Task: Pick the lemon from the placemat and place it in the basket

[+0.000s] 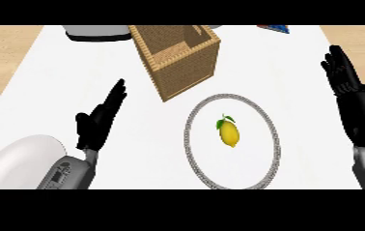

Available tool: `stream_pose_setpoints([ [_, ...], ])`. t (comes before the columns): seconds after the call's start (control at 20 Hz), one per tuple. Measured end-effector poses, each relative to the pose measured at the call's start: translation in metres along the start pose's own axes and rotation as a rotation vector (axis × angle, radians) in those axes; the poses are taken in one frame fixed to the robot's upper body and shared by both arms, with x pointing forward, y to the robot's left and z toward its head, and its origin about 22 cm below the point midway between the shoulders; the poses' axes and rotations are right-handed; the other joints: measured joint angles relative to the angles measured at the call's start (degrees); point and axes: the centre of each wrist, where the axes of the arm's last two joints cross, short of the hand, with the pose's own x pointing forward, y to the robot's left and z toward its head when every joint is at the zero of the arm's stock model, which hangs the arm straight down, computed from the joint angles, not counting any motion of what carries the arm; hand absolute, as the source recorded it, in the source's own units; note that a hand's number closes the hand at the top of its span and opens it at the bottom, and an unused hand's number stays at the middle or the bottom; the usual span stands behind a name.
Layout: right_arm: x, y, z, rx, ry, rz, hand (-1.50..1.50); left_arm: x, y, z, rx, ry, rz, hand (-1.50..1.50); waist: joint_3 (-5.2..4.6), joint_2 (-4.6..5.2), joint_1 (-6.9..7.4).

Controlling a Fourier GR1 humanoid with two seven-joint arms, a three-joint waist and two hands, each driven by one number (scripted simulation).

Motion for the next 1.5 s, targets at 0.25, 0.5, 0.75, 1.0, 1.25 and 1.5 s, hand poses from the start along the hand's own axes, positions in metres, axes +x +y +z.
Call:
stream_pose_setpoints([
  [0.25,-0.019,0.026,-0.003,0.184,-0.053,-0.237,1.5,0.015,0.019,-0.009,0.04,-0.004,-0.078,0.0,0.27,1.86,3.14],
  [0.5,0.002,0.075,-0.005,0.45,-0.381,-0.531,-1.5,0.016,0.031,-0.012,0.073,0.045,-0.125,0.0,0.65,2.37,5.13],
  [0.75,-0.028,0.108,0.018,0.464,-0.569,-0.561,-1.5,0.028,0.05,-0.013,0.131,0.102,-0.152,0.0,0.1,1.86,2.94],
  [1.0,-0.033,0.072,0.008,0.434,-0.549,-0.185,-1.5,0.031,0.057,-0.011,0.16,0.133,-0.154,0.0,-0.27,1.44,1.44],
  [1.25,-0.015,0.008,-0.008,0.543,-0.49,0.233,-1.5,0.028,0.063,-0.004,0.167,0.147,-0.162,0.0,-0.45,1.16,1.01],
  [1.5,0.012,-0.026,-0.018,0.782,-0.387,0.462,-1.5,0.038,0.061,-0.009,0.177,0.137,-0.167,0.0,-0.43,1.33,1.07],
])
